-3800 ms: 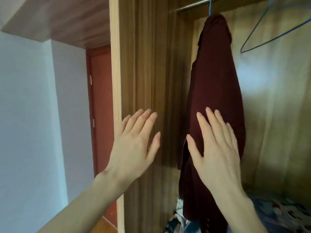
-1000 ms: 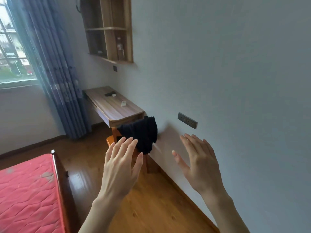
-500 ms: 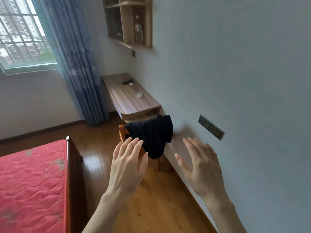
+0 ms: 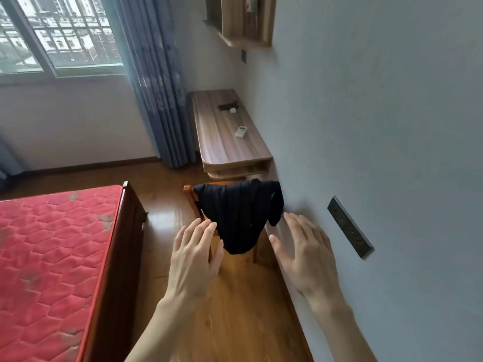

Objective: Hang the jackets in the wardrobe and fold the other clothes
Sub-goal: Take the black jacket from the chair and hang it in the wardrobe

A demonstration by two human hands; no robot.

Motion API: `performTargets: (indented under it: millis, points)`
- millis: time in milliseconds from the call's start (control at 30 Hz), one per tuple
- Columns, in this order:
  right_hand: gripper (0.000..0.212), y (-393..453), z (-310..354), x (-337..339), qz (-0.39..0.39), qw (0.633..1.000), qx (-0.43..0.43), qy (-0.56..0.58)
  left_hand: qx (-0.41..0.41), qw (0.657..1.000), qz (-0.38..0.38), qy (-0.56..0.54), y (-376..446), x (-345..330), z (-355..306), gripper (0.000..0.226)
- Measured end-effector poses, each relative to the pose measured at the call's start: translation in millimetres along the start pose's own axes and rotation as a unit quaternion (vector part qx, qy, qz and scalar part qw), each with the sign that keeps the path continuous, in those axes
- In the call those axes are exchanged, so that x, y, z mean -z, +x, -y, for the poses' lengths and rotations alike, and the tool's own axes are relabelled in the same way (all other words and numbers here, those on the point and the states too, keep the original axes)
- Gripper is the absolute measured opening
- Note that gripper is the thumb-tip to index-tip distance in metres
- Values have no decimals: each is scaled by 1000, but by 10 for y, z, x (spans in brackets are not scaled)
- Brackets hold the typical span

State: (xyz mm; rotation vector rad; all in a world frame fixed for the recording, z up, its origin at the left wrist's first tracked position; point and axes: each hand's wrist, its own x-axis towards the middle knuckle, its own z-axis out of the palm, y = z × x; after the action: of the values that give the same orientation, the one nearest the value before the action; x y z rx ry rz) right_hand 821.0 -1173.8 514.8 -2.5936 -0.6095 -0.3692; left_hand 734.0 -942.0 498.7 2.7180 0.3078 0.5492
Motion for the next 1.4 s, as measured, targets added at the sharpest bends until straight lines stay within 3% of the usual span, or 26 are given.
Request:
performTargets:
  millis: [167,400,567,767,1033,1167,1267,1400]
  points:
    - [71,334,-254,-334,46,999,-6,24,24,1000,-5,1,301,-375,-42,39]
    - [63,761,-570,-1013,85,990,-76,81,45,999,-30,0,804,-1089,259,38]
    - [55,991,-715,-1565,121,938,-222,236,73,997,29,-2,1073,-1599,460,38]
    - [57,1227,-984,-2224,158,892,-338,256,85,993,86,8,1201,-2094,821,39]
    - [73,1575,-1300,-3035,199,830,-441,279,177,961,201,65,1182,-2737,1141,47]
    - [82,1781,-1351,-3344,195,810,-444,329,242,940,235,44,1228,-2988,1262,48]
    - [65,1826,-1332,-3504,211,804,-419,365,309,927,208,-48,1325,-3089,1284,38]
    - [12,1801,-1239,-3501,207,822,-410,336,403,880,147,-203,1450,-3044,1303,35]
